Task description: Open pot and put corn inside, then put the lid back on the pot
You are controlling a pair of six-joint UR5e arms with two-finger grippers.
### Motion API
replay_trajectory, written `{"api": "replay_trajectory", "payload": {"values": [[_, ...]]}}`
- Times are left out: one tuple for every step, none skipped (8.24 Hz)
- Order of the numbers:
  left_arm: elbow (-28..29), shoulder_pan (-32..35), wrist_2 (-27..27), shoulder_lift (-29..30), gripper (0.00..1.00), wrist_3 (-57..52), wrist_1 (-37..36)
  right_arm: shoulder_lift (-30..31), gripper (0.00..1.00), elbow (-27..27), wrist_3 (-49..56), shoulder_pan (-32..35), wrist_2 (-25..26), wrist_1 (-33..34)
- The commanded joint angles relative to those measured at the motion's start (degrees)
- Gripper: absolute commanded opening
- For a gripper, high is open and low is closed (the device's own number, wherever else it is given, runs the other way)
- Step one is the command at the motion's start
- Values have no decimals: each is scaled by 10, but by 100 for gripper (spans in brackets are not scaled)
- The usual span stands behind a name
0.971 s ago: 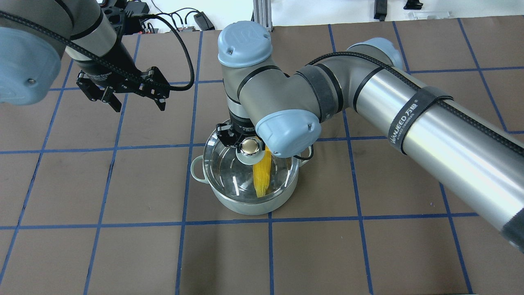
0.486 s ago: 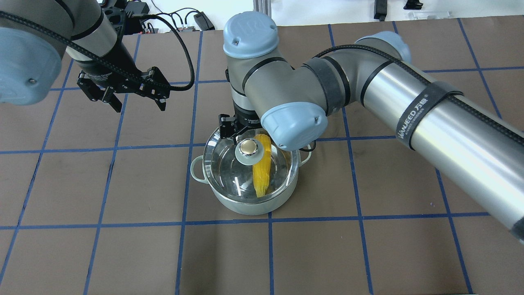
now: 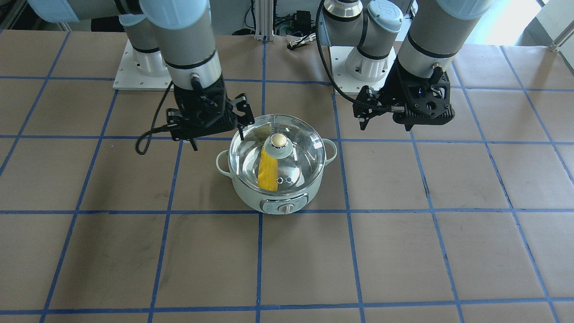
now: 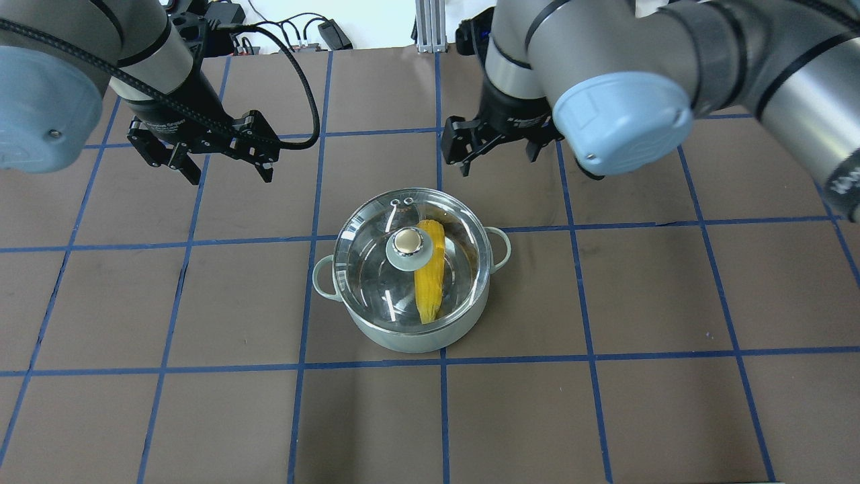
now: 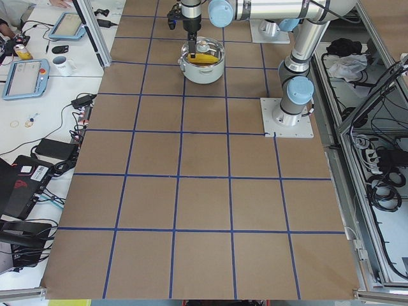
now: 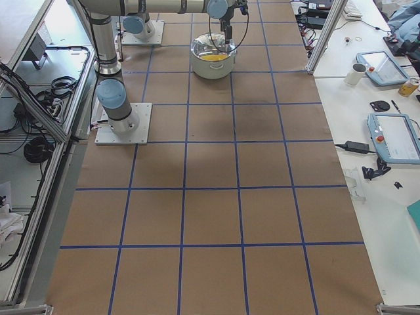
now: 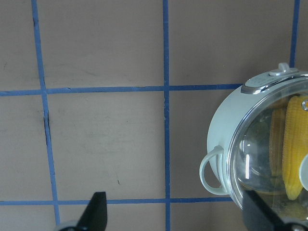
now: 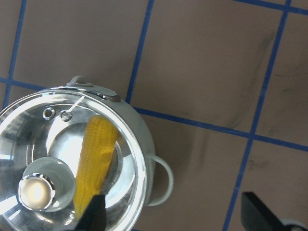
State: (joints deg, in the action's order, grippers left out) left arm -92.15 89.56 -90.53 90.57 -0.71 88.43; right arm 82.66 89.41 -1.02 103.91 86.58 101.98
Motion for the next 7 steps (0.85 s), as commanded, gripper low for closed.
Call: {"api": "replay_trajectory", "payload": {"values": [[6,0,-2,-1,100,-1,2,68,100,-40,99,-96,15,-104],[6,0,-3,-4,100,-1,2,82,100,-48,112,-105,30,-108],[7,1,-3,-10,100,-2,3,87,100,-47,113,-107,33,-110],[7,1,-3,-11,100,-2,3,87,100,-44,113,-106,25,-110],[6,1,-3,-11,100,-2,2,84,100,-44,114,-107,25,-108],[6,1,-3,-9,100,-2,2,83,100,-44,115,-107,26,-107],[5,1,-3,-9,100,-2,2,82,100,-44,122,-108,27,-106]]}}
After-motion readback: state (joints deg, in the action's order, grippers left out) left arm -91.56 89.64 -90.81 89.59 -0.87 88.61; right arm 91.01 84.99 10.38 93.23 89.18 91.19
